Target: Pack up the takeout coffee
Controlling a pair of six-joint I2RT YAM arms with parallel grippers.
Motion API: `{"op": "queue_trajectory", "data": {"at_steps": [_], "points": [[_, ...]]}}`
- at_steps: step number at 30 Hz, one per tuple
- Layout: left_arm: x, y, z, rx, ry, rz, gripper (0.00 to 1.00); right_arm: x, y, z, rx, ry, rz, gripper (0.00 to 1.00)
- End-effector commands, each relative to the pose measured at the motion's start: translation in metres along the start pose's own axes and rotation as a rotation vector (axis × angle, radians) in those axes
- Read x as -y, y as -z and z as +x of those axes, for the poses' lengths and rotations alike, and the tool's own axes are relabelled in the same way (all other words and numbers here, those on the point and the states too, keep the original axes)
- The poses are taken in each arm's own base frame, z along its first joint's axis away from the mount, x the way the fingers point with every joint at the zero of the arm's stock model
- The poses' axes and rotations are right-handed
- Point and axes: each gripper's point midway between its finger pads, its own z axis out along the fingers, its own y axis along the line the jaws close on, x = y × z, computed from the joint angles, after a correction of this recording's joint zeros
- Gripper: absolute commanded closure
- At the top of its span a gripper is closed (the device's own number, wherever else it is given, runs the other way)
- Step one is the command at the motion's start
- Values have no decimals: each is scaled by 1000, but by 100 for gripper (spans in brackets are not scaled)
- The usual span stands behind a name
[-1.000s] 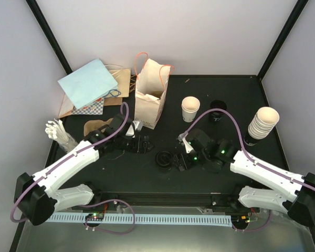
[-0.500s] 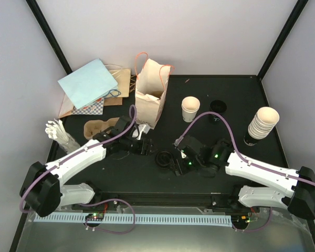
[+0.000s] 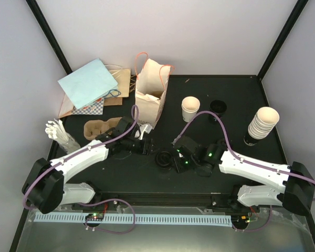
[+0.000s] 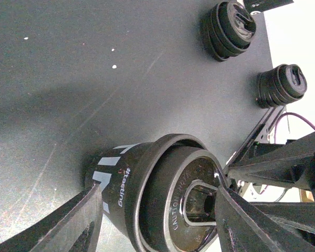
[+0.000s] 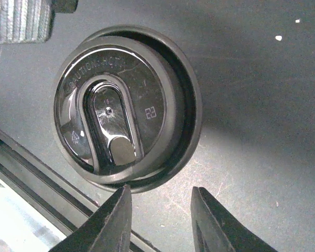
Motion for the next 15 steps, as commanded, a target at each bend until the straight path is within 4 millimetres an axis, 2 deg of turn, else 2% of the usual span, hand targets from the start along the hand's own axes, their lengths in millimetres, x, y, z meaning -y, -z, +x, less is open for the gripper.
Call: {"op": "queue_trajectory", "data": {"at_steps": [1, 7, 15], "points": [[8, -3, -4, 9, -12, 61, 39, 1, -4, -8, 43, -19, 20, 68], [8, -6, -3, 4, -12, 82, 39, -1, -9, -12, 52, -32, 14, 69], [6, 3, -2, 25, -15, 46, 38, 10, -12, -21, 59, -36, 68, 69]]}}
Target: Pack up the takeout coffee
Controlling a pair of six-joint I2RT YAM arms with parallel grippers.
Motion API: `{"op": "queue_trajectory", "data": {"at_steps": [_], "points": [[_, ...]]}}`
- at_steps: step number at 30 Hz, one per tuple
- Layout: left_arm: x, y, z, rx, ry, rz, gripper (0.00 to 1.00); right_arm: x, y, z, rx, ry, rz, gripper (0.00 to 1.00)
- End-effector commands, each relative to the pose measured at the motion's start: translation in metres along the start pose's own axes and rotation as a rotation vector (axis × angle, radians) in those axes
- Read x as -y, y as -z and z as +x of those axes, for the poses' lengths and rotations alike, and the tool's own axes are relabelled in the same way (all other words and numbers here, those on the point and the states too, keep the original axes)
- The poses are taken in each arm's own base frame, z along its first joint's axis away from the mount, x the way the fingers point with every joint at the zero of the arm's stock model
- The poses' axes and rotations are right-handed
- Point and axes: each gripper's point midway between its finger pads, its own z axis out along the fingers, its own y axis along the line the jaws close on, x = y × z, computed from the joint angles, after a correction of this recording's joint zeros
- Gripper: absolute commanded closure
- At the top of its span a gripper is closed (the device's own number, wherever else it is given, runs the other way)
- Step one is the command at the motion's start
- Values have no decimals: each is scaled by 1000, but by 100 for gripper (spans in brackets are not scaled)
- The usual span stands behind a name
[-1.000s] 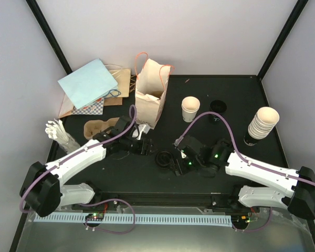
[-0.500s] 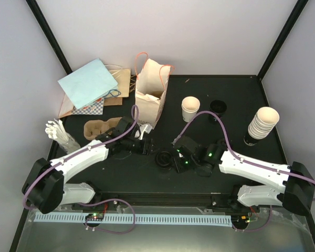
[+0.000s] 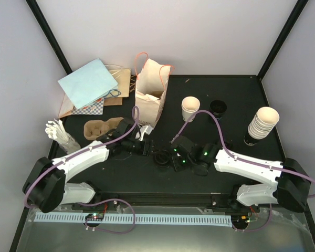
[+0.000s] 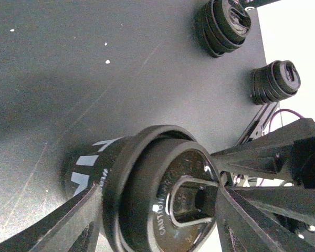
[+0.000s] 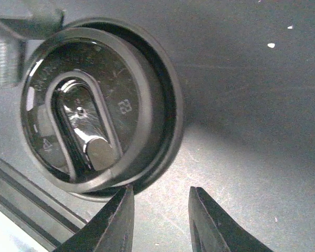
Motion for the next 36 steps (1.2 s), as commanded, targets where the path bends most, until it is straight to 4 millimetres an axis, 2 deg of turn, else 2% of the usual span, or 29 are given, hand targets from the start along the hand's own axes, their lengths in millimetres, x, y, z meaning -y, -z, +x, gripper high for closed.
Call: {"op": "queue_trajectory", "data": {"at_steps": [1, 15, 24, 31, 36], "points": [[6, 11, -6, 39, -19, -7, 38, 6, 2, -15, 48, -9, 37, 69], [-9, 20, -1, 70, 7, -71, 38, 8, -4, -37, 66, 10, 31, 69], [-17, 36, 1, 120, 31, -99, 37, 8, -15, -58, 68, 29, 37, 69], [-27, 50, 3, 153, 53, -130, 33, 1, -30, -76, 64, 51, 38, 69], [-33, 59, 4, 168, 65, -147, 32, 5, -34, -86, 63, 60, 72, 69]]}}
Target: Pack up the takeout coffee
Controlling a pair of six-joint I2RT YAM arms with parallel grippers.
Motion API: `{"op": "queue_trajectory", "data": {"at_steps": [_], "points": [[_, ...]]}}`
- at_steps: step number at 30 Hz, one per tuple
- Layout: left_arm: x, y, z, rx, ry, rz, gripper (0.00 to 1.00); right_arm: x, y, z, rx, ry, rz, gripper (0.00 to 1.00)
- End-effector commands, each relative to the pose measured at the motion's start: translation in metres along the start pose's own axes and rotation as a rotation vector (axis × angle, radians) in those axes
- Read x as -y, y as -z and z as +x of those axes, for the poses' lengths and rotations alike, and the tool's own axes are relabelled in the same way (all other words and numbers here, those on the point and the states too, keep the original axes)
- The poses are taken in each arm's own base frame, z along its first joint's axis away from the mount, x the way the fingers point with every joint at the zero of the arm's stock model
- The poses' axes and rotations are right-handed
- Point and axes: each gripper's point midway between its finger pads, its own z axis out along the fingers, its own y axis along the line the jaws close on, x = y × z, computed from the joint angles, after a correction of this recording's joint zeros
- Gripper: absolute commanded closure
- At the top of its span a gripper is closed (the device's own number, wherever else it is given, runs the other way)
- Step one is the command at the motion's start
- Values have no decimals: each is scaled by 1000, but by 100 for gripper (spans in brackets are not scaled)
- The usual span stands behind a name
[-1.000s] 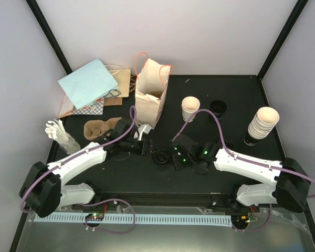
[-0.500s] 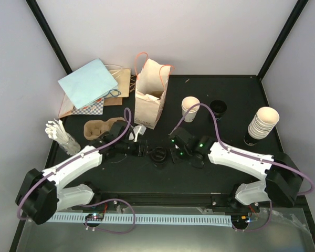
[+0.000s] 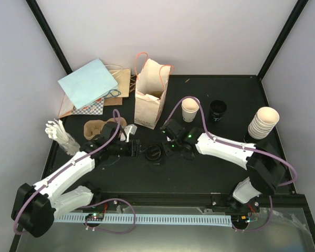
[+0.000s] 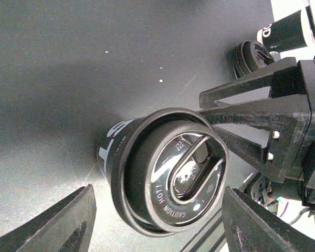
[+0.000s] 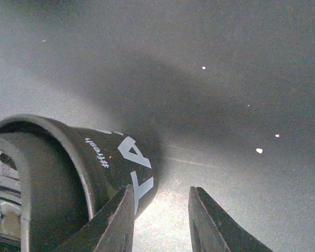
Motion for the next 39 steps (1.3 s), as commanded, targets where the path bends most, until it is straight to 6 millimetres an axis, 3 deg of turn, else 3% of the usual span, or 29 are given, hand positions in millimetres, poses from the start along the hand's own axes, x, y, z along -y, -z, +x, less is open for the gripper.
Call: {"op": "queue_trajectory", "data": {"at_steps": [1, 7, 15, 19, 22, 27, 39], "points": [[-10, 8, 1, 11, 16, -33, 32, 2, 4, -19, 47, 20, 20, 69], [-17, 12, 1, 27, 33, -37, 32, 21, 22, -27, 77, 39, 126, 65], [-21, 4, 4, -5, 62, 14, 37, 26, 44, -27, 77, 50, 164, 55], [-21, -1, 4, -12, 62, 29, 39, 12, 59, -32, 97, 93, 146, 46], [-21, -4, 4, -21, 65, 40, 41, -15, 64, -33, 96, 168, 102, 36], [-23, -6, 6, -26, 72, 47, 44, -42, 52, -29, 48, 263, 34, 29], [-28, -14, 17, -56, 105, 68, 45, -50, 24, -21, -54, 340, 28, 12]]}}
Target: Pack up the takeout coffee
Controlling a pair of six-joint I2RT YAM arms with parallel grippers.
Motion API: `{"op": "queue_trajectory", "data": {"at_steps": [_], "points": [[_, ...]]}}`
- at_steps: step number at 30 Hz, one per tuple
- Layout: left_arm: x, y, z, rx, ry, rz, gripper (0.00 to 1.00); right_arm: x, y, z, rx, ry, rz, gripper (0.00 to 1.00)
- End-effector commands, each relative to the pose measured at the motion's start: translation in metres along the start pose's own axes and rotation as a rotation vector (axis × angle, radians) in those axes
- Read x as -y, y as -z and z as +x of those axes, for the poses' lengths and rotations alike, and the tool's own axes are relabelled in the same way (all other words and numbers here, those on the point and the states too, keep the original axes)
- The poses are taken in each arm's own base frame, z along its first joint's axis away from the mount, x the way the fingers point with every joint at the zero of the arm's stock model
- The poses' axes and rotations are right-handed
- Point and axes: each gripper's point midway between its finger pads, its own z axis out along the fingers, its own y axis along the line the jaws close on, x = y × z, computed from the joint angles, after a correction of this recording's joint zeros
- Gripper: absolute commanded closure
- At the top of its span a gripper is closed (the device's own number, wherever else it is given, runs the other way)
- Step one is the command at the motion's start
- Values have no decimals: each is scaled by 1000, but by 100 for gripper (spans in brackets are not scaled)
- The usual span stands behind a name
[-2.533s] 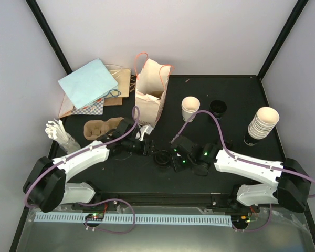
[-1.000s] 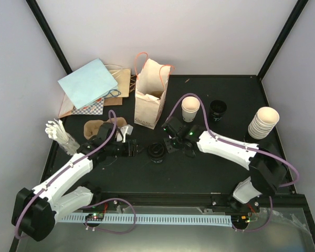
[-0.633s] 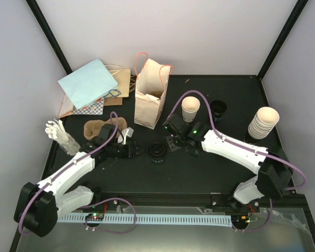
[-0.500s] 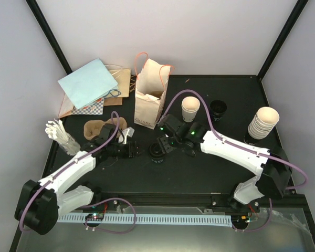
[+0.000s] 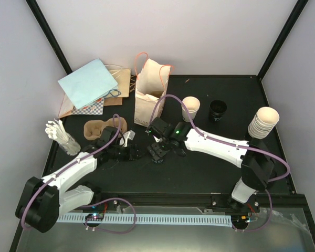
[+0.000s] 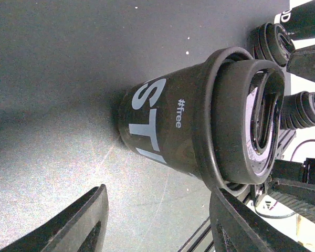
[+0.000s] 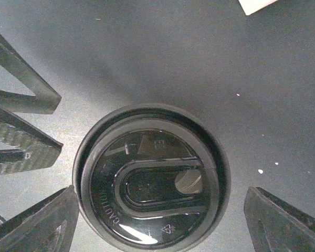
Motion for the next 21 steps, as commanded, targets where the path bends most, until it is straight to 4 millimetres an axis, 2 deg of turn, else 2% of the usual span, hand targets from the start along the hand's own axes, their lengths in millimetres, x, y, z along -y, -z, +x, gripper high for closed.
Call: {"op": "queue_trajectory", "data": {"at_steps": [1, 10, 16, 21], "points": [[6, -2, -4, 4, -1, 44, 45, -7, 2, -6, -2, 26, -27, 11], [8, -4, -5, 0, 0, 58, 45, -12, -9, -1, -42, 33, -30, 18], [9, -5, -7, -1, 3, 71, 45, -11, -15, 4, -64, 28, -18, 17], [9, -8, -8, -8, 9, 79, 45, -11, -14, 3, -59, 25, -21, 24]]}}
